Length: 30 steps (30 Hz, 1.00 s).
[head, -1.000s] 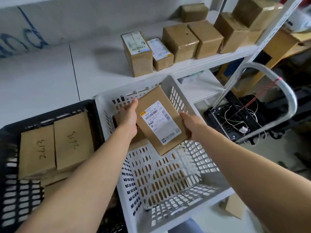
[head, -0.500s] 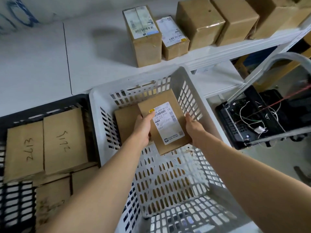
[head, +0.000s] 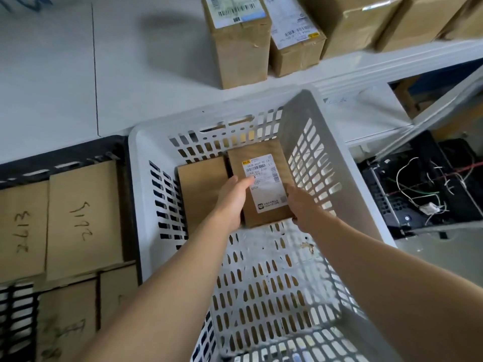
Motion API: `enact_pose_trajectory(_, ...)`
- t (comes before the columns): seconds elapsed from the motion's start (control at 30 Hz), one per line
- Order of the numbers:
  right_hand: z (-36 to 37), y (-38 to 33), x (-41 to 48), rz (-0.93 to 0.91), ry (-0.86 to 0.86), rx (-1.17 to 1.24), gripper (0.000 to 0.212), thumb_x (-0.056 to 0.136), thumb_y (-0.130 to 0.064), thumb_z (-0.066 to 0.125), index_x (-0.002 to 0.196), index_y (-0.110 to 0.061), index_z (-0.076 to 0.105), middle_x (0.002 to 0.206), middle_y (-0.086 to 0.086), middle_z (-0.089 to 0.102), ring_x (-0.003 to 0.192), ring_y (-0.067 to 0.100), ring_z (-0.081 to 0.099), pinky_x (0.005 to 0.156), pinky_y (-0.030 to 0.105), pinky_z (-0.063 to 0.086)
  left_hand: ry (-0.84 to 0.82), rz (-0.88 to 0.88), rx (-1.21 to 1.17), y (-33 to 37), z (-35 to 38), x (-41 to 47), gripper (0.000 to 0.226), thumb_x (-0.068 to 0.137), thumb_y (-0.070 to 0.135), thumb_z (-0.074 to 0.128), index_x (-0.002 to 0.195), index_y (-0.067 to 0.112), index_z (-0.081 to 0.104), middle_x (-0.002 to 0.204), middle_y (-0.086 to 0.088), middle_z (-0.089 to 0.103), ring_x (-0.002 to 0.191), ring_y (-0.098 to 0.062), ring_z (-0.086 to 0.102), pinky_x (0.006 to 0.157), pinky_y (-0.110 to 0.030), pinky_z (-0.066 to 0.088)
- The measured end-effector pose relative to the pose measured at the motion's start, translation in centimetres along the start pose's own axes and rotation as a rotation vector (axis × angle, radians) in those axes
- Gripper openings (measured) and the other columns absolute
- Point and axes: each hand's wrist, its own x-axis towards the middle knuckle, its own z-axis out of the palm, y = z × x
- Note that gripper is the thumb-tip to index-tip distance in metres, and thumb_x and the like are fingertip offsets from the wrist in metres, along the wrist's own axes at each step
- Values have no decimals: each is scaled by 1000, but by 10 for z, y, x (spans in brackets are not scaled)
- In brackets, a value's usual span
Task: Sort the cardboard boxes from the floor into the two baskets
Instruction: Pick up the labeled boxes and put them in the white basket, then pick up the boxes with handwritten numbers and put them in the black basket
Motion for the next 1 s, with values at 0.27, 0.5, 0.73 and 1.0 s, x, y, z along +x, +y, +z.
enact_pose_trajectory(0.27,-3,-12,-31,87,94,-31,44,99,-31,38,136,-9,44,137,19,46,68,6,36,59,18,31,52,55,-34,10,-5,-24,23,95,22,55,115,12,55,104,5,61,85,-6,52,76,-25,40)
enact_pose_trajectory(0.5,-23,-61,-129,-176,256,99,31,99,-28,38,101,-6,60,84,7,60,77,22,52,58,27,38,-40,245,2,47,-3,-84,11,97,26,50,102,21,58,101,4,63,101,-12,55,87,-30,42)
enact_pose_trajectory(0.73,-56,-84,-272,-528,326,514,26,99,-35,46,94,-14,61,82,-4,63,78,7,61,66,15,48,-240,644,70,77,6,-197,30,96,33,51,120,17,60,109,11,64,103,-1,58,85,-23,42)
enact_pose_trajectory(1.0,-89,-16,-410,-701,564,720,41,97,-50,40,106,-18,65,110,-4,68,106,9,62,95,30,46,-656,880,193,42,22,-339,47,85,47,54,122,18,59,117,11,64,110,4,57,93,-18,39)
